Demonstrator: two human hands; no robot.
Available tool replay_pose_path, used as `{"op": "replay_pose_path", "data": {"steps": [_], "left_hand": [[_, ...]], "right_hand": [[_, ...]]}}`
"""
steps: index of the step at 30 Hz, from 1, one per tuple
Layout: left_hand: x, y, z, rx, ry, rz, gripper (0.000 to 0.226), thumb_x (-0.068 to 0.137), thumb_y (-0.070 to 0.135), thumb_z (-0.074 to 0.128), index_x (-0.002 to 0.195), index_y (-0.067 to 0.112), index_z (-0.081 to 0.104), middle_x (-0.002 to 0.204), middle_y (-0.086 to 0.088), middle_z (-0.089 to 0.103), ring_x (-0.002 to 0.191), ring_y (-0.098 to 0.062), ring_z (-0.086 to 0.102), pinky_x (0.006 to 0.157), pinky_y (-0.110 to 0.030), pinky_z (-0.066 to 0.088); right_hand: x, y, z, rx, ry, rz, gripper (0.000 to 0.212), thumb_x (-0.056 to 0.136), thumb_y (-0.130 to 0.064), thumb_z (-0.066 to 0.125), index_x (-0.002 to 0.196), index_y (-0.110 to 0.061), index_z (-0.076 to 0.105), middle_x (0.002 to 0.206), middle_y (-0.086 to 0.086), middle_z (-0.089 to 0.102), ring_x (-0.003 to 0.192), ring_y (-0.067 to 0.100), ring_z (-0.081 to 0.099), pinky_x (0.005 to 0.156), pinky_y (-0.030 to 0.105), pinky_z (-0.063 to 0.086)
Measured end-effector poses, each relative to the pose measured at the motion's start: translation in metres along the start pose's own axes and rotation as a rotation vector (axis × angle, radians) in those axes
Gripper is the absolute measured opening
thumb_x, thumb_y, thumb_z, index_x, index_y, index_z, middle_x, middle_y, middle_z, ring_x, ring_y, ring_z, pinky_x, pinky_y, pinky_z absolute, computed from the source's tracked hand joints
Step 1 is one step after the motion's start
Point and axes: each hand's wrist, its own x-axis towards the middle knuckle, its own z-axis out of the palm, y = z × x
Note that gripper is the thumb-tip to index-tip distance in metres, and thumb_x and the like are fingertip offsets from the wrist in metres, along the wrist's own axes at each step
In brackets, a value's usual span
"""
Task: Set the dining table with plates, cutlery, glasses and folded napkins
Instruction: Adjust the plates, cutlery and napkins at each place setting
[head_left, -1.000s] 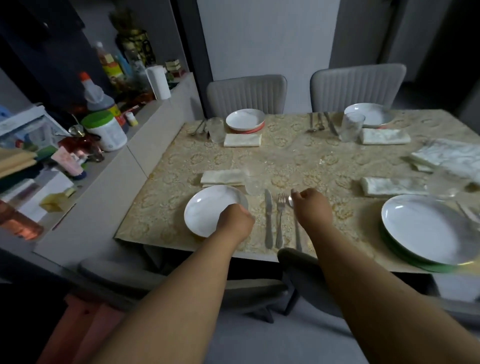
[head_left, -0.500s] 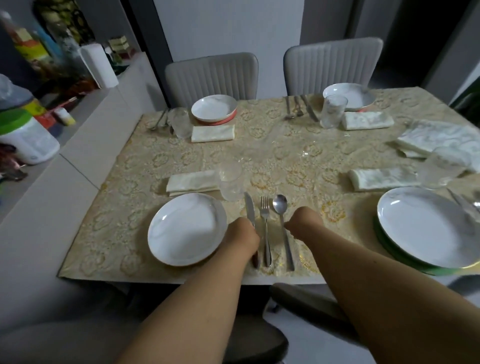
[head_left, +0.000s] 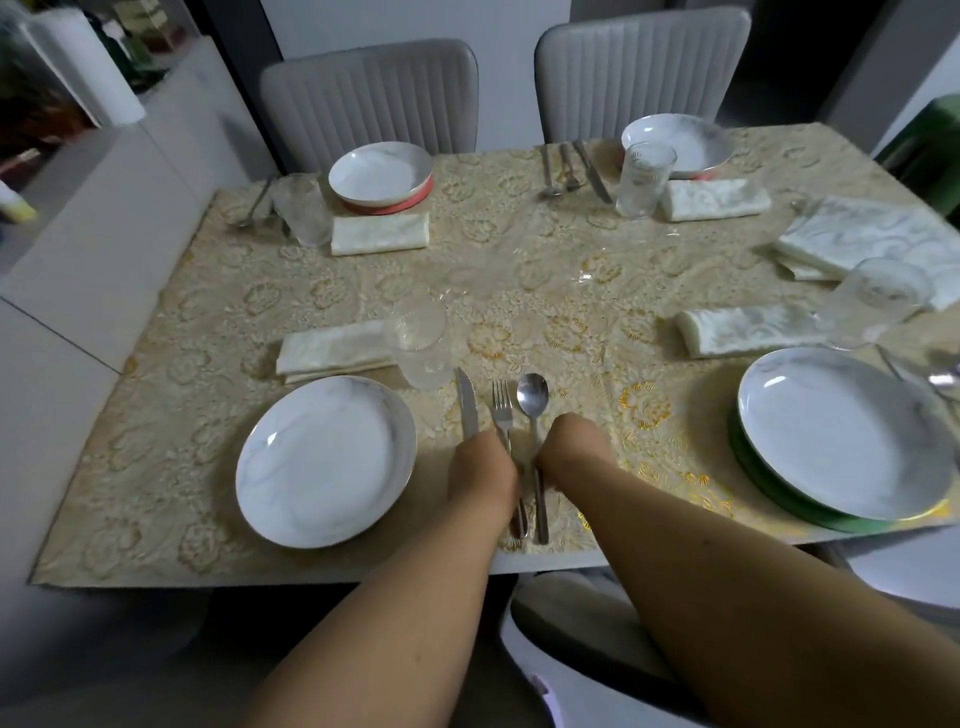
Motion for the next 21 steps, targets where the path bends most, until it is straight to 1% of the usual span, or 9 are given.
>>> {"op": "replay_pose_path", "data": {"steps": [3,7,10,12,13,15,18,21], "left_hand": [[0.000,-0.001,0.002,0.016,-0.012,0.013,0.020,0.095,0.004,0.042,0.100,0.007,0.061,0.102,-0.014,0.064,0.093,-0.030,0.062,0.066,-0.030,0.041],[0.000,-0.001,0.000,0.014,-0.022,0.037,0.016,0.093,0.006,0.045,0.095,0.008,0.061,0.098,-0.013,0.065,0.087,-0.029,0.062,0.063,-0.030,0.041],[0.001,-0.008,-0.004,0.036,0.011,0.053,0.016,0.094,0.011,0.046,0.092,0.010,0.062,0.097,-0.012,0.066,0.085,-0.028,0.062,0.062,-0.030,0.041],[0.001,-0.013,-0.010,0.043,0.096,0.039,0.014,0.094,0.014,0.051,0.102,0.008,0.060,0.103,-0.011,0.064,0.093,-0.029,0.062,0.066,-0.031,0.043],[0.001,-0.015,-0.013,0.055,0.133,0.014,0.018,0.094,0.017,0.055,0.108,0.007,0.058,0.107,-0.011,0.062,0.098,-0.029,0.061,0.069,-0.032,0.044],[0.002,-0.018,-0.017,0.084,0.148,-0.021,0.022,0.094,0.016,0.055,0.113,0.006,0.055,0.113,-0.012,0.060,0.104,-0.029,0.059,0.076,-0.034,0.047],[0.003,-0.016,-0.017,0.115,0.115,-0.025,0.019,0.094,0.009,0.051,0.111,0.006,0.058,0.112,-0.012,0.062,0.103,-0.029,0.060,0.074,-0.032,0.046],[0.001,-0.016,-0.017,0.112,0.098,-0.036,0.019,0.095,0.008,0.049,0.110,0.005,0.059,0.110,-0.011,0.064,0.102,-0.028,0.061,0.069,-0.029,0.043]], "right_hand": [[0.000,0.001,0.000,0.020,-0.007,0.017,0.021,0.087,-0.002,0.054,0.070,-0.011,0.045,0.077,0.006,0.051,0.079,0.026,0.058,0.063,0.030,0.045],[0.000,0.001,-0.002,0.029,-0.006,0.019,0.014,0.087,-0.004,0.054,0.075,-0.009,0.048,0.077,0.006,0.052,0.074,0.024,0.054,0.061,0.029,0.043],[-0.002,0.003,-0.003,0.036,-0.018,0.038,0.018,0.085,-0.004,0.055,0.071,-0.010,0.046,0.077,0.006,0.054,0.073,0.024,0.055,0.061,0.028,0.043],[-0.003,0.005,-0.004,0.050,-0.022,0.054,0.021,0.084,-0.003,0.055,0.067,-0.011,0.044,0.072,0.005,0.053,0.068,0.022,0.054,0.058,0.027,0.041],[-0.003,0.006,-0.004,0.055,-0.023,0.059,0.022,0.084,-0.003,0.055,0.067,-0.011,0.044,0.070,0.004,0.052,0.067,0.021,0.054,0.056,0.026,0.040],[-0.002,0.006,-0.005,0.054,-0.018,0.067,0.022,0.084,-0.003,0.055,0.066,-0.011,0.045,0.068,0.004,0.051,0.069,0.022,0.055,0.057,0.026,0.041],[-0.004,0.006,-0.006,0.044,-0.005,0.067,0.024,0.085,-0.004,0.054,0.065,-0.011,0.044,0.067,0.003,0.049,0.070,0.023,0.054,0.060,0.026,0.040],[-0.006,0.007,-0.007,0.042,-0.006,0.074,0.024,0.085,-0.002,0.054,0.065,-0.011,0.044,0.067,0.003,0.049,0.067,0.021,0.053,0.057,0.026,0.040]]}}
